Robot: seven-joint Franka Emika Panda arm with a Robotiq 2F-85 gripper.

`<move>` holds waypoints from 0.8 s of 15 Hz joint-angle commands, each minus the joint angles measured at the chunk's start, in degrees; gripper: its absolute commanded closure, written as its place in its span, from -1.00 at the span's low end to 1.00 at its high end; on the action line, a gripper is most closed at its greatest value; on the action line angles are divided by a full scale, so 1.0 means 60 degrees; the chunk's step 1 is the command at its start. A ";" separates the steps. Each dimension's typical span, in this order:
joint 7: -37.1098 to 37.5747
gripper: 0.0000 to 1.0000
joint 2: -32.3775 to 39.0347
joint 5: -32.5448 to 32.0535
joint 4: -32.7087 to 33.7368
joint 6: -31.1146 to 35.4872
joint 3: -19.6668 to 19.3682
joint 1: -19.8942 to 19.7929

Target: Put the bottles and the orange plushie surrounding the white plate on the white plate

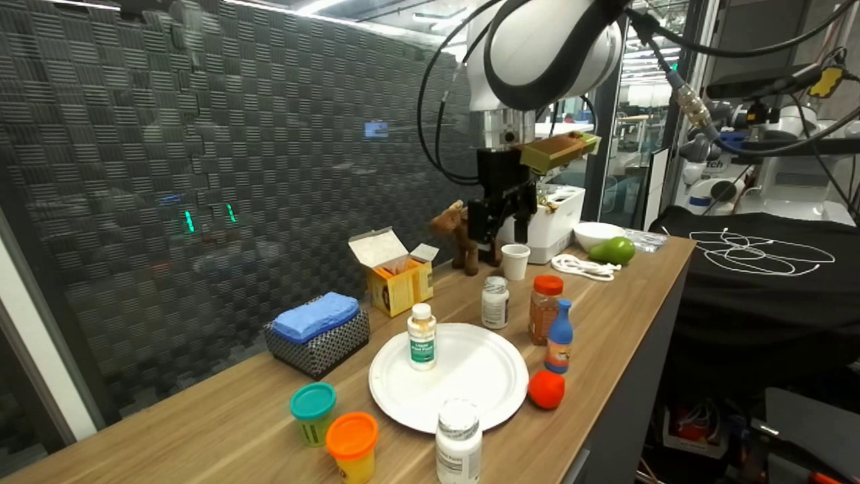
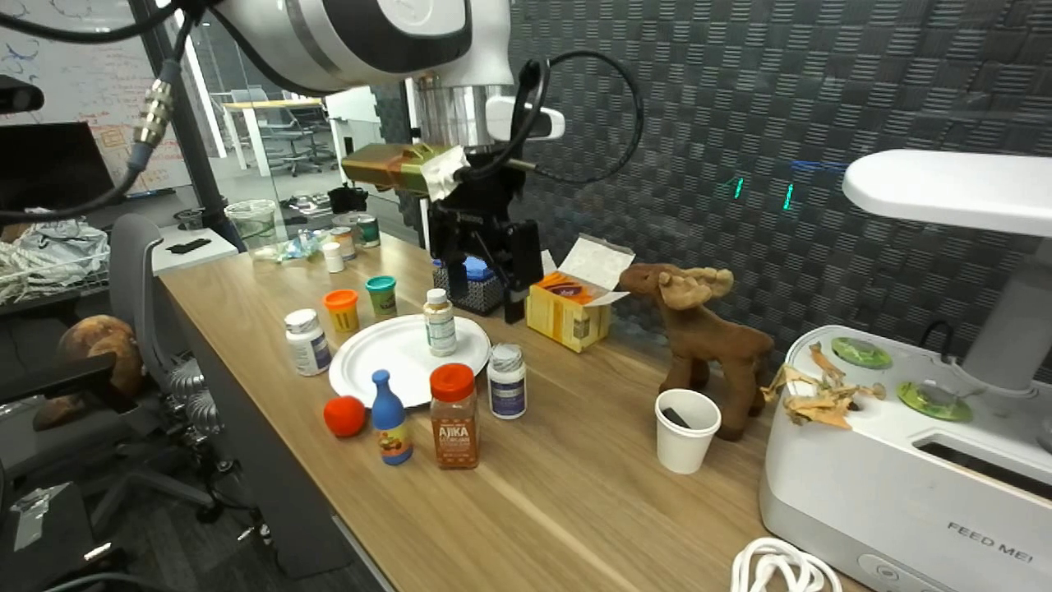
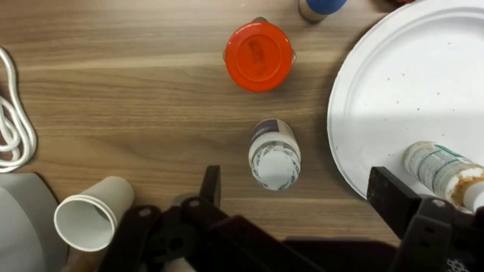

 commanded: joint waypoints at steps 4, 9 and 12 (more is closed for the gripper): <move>0.0026 -1.00 0.0696 0.0031 -0.0191 0.1059 -0.0012 -0.0148; 0.0100 -1.00 0.1182 -0.0089 -0.0143 0.2104 -0.0188 -0.0192; 0.0108 -0.44 0.1224 -0.0030 -0.0199 0.2339 -0.0298 -0.0224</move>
